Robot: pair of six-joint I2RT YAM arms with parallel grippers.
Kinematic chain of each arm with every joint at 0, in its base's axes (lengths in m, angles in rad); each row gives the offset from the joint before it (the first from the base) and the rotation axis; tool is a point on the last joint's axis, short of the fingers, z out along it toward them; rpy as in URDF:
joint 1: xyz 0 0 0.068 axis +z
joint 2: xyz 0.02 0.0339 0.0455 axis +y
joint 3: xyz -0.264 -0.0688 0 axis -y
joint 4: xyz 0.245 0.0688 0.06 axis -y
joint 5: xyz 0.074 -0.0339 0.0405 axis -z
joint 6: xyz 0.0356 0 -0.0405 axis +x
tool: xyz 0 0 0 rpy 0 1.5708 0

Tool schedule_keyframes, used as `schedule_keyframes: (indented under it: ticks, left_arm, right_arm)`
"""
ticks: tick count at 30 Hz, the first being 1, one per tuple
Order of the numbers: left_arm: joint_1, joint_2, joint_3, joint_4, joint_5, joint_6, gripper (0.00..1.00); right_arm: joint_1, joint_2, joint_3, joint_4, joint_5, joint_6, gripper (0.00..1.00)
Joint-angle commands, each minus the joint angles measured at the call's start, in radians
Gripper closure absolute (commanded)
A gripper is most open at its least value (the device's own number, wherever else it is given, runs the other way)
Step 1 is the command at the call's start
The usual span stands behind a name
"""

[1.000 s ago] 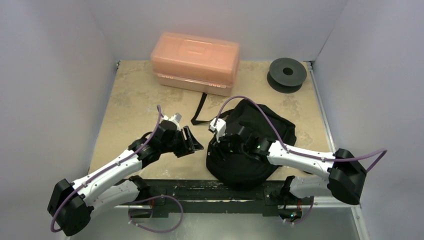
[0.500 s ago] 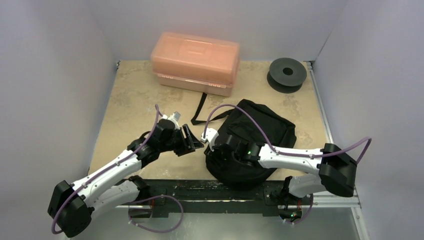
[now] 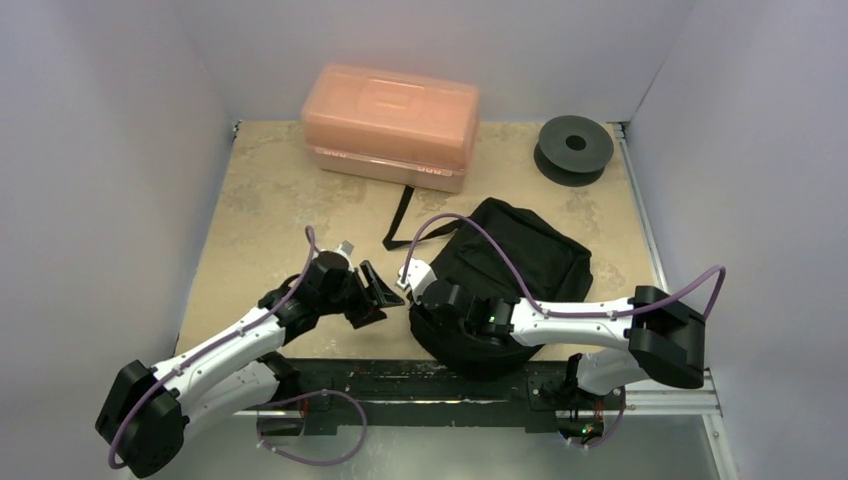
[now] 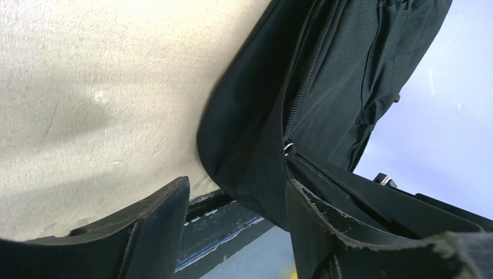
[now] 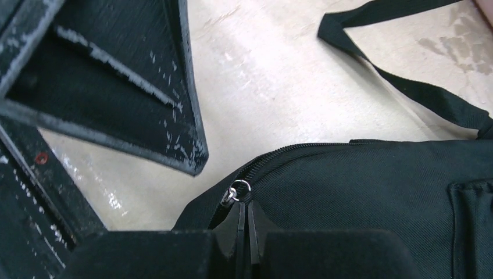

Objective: Pack the student bag
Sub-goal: Zip the student bag at the center of the board.

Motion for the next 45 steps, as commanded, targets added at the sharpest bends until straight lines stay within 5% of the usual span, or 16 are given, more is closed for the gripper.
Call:
schedule_keyframes:
  ticks: [1,11,15,18,24,28,45]
  left_arm:
    - [0.008,-0.021,-0.049,0.136,0.047,-0.089,0.35]
    - [-0.036,0.235,-0.083,0.588,0.191,-0.192,0.30]
    - [-0.053,0.293,-0.069,0.561,0.198,-0.191,0.32]
    - [-0.052,0.316,-0.100,0.613,0.202,-0.222,0.40]
    - [-0.033,0.387,-0.116,0.714,0.219,-0.221,0.82]
    - [-0.018,0.379,-0.114,0.655,0.198,-0.181,1.00]
    - [0.060,0.223,0.038,0.200,0.050,0.114,1.00]
  right_arm:
    - [0.001,0.005,0.022,0.089,0.126,0.042,1.00]
    - [0.000,0.005,0.108,-0.004,0.209,0.107,1.00]
    - [-0.003,0.039,0.167,-0.063,0.269,0.101,1.00]
    - [-0.015,0.046,0.205,-0.082,0.283,0.082,1.00]
    - [-0.052,0.115,0.292,-0.117,0.346,0.015,1.00]
    - [-0.119,0.189,0.397,-0.177,0.418,-0.073,1.00]
    - [-0.592,0.450,0.628,-0.200,0.423,-0.236,1.00]
